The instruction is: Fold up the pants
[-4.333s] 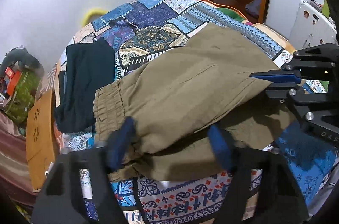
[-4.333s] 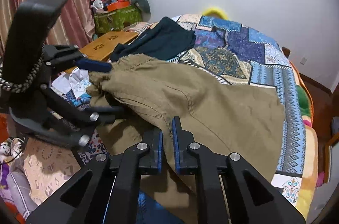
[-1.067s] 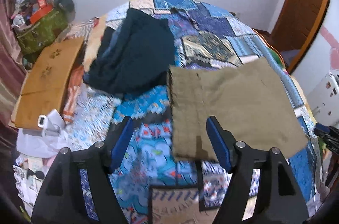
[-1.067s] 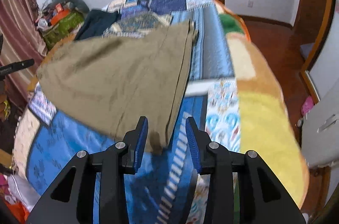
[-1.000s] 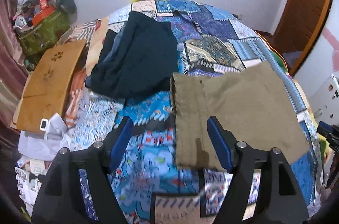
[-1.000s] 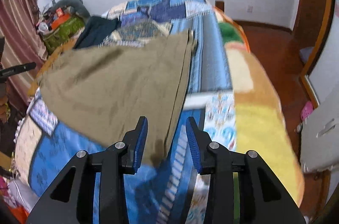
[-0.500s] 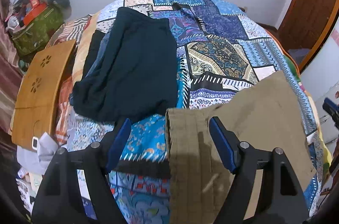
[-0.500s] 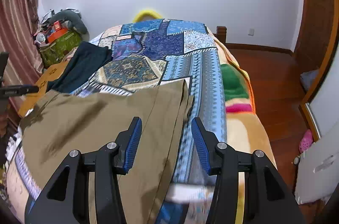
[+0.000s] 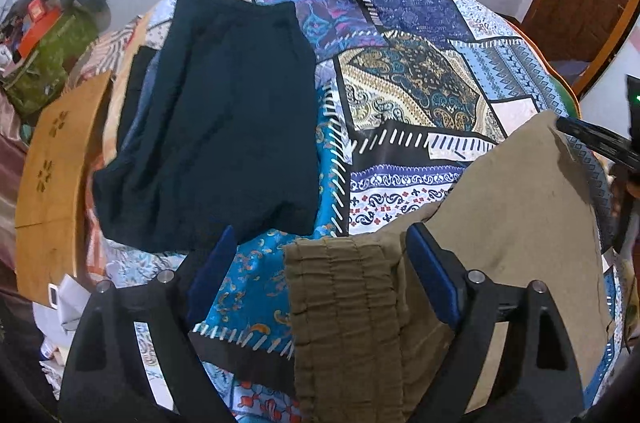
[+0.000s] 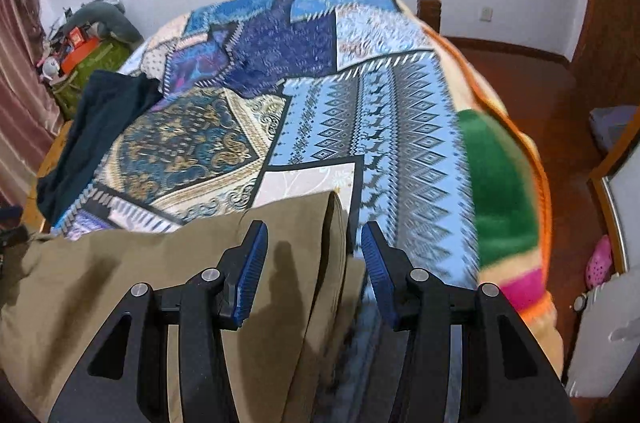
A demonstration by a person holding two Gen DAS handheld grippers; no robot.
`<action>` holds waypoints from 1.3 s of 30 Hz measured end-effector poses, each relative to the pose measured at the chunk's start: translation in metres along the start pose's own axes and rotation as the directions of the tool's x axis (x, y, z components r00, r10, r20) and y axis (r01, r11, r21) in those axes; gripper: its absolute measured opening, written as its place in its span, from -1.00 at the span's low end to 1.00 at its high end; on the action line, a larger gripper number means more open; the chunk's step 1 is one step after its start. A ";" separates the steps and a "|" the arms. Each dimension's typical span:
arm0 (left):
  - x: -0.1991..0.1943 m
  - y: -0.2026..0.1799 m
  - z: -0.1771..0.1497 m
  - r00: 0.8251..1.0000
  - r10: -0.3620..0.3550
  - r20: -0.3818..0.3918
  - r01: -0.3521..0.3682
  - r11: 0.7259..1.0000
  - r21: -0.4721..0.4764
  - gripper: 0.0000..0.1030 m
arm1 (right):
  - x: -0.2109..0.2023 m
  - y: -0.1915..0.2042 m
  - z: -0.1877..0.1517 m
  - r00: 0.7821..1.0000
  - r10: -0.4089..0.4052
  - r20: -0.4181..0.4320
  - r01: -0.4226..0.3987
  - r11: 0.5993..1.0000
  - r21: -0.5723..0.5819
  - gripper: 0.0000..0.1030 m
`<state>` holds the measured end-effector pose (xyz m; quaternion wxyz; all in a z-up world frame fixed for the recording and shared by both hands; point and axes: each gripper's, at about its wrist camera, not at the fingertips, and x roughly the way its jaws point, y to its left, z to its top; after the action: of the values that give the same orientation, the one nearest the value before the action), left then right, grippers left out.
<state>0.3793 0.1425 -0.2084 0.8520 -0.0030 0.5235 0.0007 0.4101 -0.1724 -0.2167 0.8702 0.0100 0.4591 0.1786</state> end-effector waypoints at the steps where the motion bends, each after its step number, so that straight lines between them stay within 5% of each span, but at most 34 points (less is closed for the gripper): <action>1: 0.002 0.000 -0.001 1.000 0.000 -0.001 0.000 1.000 0.003 0.68 | 0.010 0.000 0.003 1.000 -0.006 -0.016 0.006 1.000 -0.003 -0.13; 4: 0.005 -0.001 -0.007 1.000 0.001 0.009 -0.001 1.000 0.014 0.68 | 0.028 0.003 0.007 0.998 -0.008 -0.057 0.006 1.000 -0.024 -0.26; 5: 0.006 -0.001 -0.008 1.000 0.002 0.014 -0.002 1.000 0.015 0.54 | 0.033 0.006 0.007 0.998 -0.007 -0.068 0.003 0.999 -0.051 -0.54; 8: 0.005 0.001 -0.011 0.999 -0.008 0.037 0.008 1.000 0.000 0.17 | 0.041 0.014 0.003 0.995 -0.067 -0.078 0.057 0.991 -0.117 -0.82; 19: 0.010 0.017 -0.022 0.998 0.029 0.059 -0.021 0.991 -0.134 0.15 | 0.044 0.011 -0.002 0.993 -0.102 -0.067 0.094 0.989 -0.113 -0.85; 28: -0.027 0.004 -0.020 0.993 0.074 0.095 -0.071 0.997 -0.042 0.23 | 0.003 0.012 0.009 0.985 -0.169 0.040 0.172 0.982 -0.082 -0.76; 33: -0.057 -0.004 -0.016 0.988 0.045 0.150 -0.045 0.999 -0.004 0.43 | -0.040 0.028 0.012 0.996 -0.038 0.083 0.044 0.996 -0.074 -0.55; 39: -0.082 -0.015 -0.012 0.981 -0.052 0.188 0.054 0.999 -0.001 0.55 | -0.076 0.079 0.007 0.984 0.127 0.125 -0.111 0.985 -0.133 0.06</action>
<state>0.3310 0.1272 -0.1405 0.8974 -0.0194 0.4404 -0.0202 0.3528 -0.1220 -0.1383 0.8855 -0.0056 0.3864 0.2579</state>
